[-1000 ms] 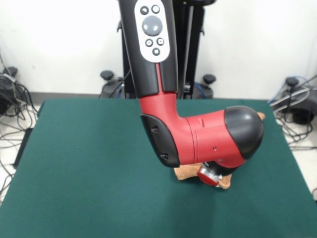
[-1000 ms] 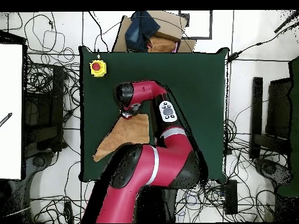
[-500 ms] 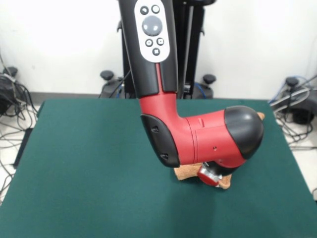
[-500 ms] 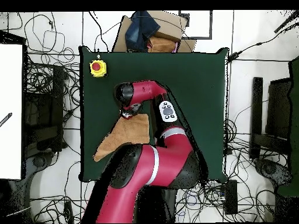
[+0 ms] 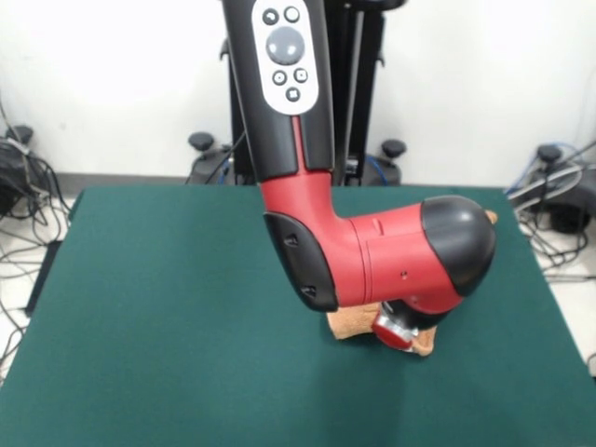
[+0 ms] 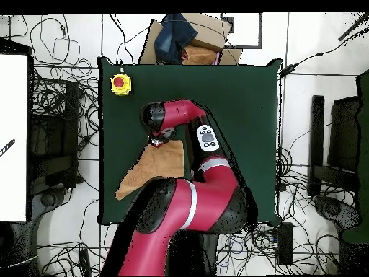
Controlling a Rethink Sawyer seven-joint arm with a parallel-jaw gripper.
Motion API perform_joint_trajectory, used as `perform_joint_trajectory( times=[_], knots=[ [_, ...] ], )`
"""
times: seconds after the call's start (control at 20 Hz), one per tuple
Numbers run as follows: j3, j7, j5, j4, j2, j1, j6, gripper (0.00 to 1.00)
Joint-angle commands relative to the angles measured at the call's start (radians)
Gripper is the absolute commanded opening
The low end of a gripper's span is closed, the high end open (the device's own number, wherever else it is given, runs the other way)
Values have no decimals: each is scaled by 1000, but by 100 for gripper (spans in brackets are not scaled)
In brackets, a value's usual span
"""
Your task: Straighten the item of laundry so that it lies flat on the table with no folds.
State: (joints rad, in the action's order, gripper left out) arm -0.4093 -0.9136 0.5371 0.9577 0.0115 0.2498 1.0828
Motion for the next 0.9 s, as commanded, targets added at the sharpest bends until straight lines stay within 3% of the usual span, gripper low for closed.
perform_joint_trajectory(
  times=[0.05, 0.5, 0.9],
  knots=[
    [17, 21, 52, 215, -128, 40, -165, 0],
    [12, 14, 32, 437, -297, 92, -175, 0],
    [34, -30, 76, 438, -303, 89, -230, 0]
  ],
)
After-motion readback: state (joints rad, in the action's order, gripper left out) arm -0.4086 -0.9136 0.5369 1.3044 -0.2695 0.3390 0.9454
